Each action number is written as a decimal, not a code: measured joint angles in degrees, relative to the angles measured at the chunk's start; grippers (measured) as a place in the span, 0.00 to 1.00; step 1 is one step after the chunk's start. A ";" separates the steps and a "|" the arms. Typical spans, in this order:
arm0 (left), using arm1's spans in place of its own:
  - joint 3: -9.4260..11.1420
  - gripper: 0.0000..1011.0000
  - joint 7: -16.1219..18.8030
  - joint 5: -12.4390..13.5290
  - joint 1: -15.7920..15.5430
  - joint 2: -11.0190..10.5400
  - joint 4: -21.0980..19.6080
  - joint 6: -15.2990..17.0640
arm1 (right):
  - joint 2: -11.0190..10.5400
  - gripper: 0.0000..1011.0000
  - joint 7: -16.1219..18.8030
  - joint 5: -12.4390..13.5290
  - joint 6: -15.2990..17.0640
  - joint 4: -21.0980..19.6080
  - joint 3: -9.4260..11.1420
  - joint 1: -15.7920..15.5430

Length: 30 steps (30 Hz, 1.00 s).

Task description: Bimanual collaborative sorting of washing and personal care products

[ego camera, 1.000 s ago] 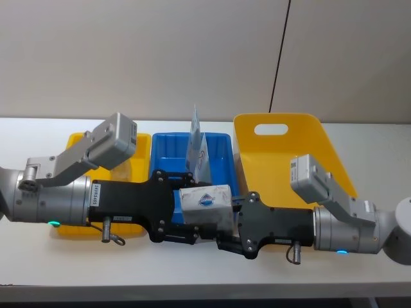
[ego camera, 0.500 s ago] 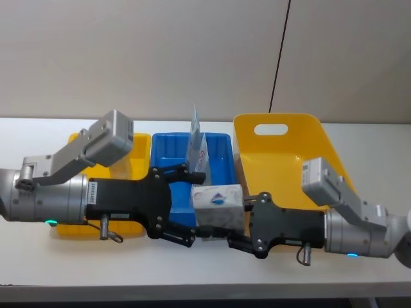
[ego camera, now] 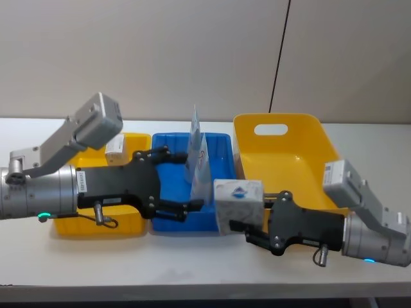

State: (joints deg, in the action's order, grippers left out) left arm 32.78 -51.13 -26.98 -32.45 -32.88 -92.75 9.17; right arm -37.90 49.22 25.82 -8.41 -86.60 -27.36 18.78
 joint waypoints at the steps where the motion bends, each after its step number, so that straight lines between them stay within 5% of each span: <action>1: -0.14 0.99 0.51 -0.01 0.17 -0.03 -0.11 0.21 | -0.10 0.37 -0.23 0.05 0.00 -0.15 0.18 -0.24; 14: -2.88 0.99 10.66 -0.15 2.31 0.45 -2.08 3.94 | -0.28 0.37 -8.62 0.88 0.33 -2.64 3.79 -4.13; 30: -5.41 0.99 21.96 0.13 4.79 1.97 -4.04 7.68 | 2.47 0.37 -20.77 0.02 2.53 -5.02 8.40 -7.48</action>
State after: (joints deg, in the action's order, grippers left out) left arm 27.37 -29.17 -26.85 -27.66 -30.90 -96.79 16.85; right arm -35.44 28.45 25.84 -5.88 -91.62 -18.96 11.30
